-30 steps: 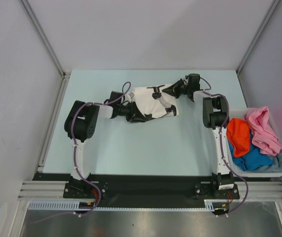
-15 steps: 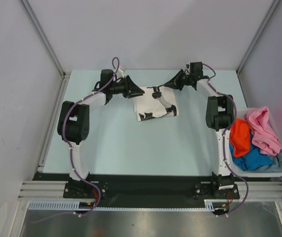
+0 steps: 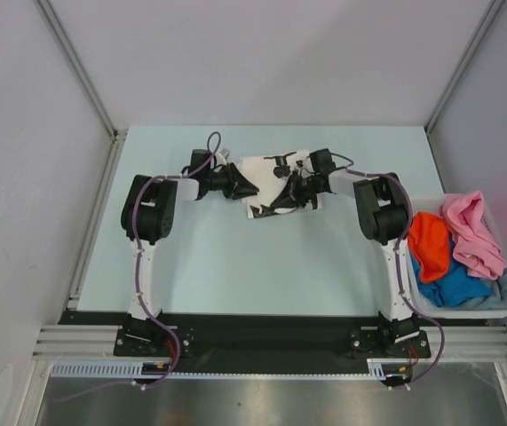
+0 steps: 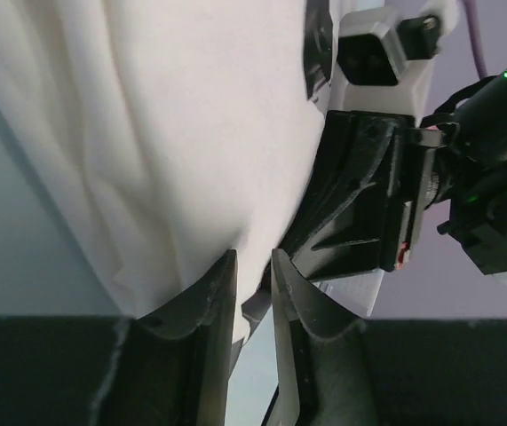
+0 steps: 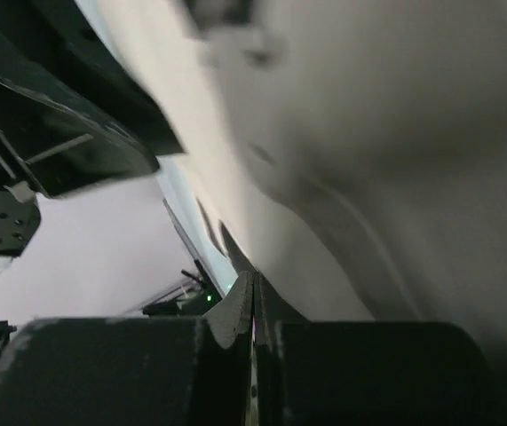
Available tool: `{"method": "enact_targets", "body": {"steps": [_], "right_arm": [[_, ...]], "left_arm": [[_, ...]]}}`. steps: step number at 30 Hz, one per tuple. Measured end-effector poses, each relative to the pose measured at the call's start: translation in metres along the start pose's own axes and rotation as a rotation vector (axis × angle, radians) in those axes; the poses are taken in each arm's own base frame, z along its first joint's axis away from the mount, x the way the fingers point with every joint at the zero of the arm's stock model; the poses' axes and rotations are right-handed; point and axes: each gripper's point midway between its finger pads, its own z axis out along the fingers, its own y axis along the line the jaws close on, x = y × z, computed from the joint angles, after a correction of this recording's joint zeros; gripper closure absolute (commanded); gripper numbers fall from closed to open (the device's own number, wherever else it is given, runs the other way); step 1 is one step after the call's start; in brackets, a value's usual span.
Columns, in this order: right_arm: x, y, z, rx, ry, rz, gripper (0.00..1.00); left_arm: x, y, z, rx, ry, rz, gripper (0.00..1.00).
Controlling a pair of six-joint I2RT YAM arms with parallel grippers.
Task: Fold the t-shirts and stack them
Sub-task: Neatly place the folded tshirt to the corner
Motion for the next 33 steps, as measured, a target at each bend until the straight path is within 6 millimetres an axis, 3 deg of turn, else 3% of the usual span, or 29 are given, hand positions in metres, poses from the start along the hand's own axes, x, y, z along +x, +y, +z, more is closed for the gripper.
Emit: {"method": "enact_targets", "body": {"steps": [3, 11, 15, 19, 23, 29, 33], "right_arm": [[0.015, -0.024, -0.004, 0.001, 0.039, 0.048, 1.0], [0.015, -0.04, -0.048, -0.015, -0.012, 0.05, 1.0], [0.005, -0.037, -0.07, -0.017, -0.054, 0.042, 1.0], [-0.01, -0.018, -0.085, -0.033, -0.093, 0.003, 1.0], [-0.021, -0.002, -0.087, -0.062, -0.122, -0.04, 1.0], [-0.023, -0.006, -0.082, -0.082, -0.142, -0.027, 1.0], [-0.016, -0.022, -0.076, -0.08, -0.14, 0.007, 1.0]], "left_arm": [[0.004, 0.01, -0.001, -0.04, 0.009, -0.011, 0.73], [0.004, 0.016, -0.004, -0.075, 0.024, 0.01, 0.73], [0.003, 0.014, -0.01, -0.104, 0.03, 0.027, 0.68], [-0.003, 0.004, -0.023, -0.133, 0.004, 0.053, 0.61], [-0.026, -0.018, -0.032, -0.101, -0.056, 0.099, 0.61], [-0.074, -0.051, -0.018, 0.047, -0.181, 0.148, 0.65], [-0.103, -0.037, 0.005, 0.128, -0.239, 0.101, 0.72]]}}
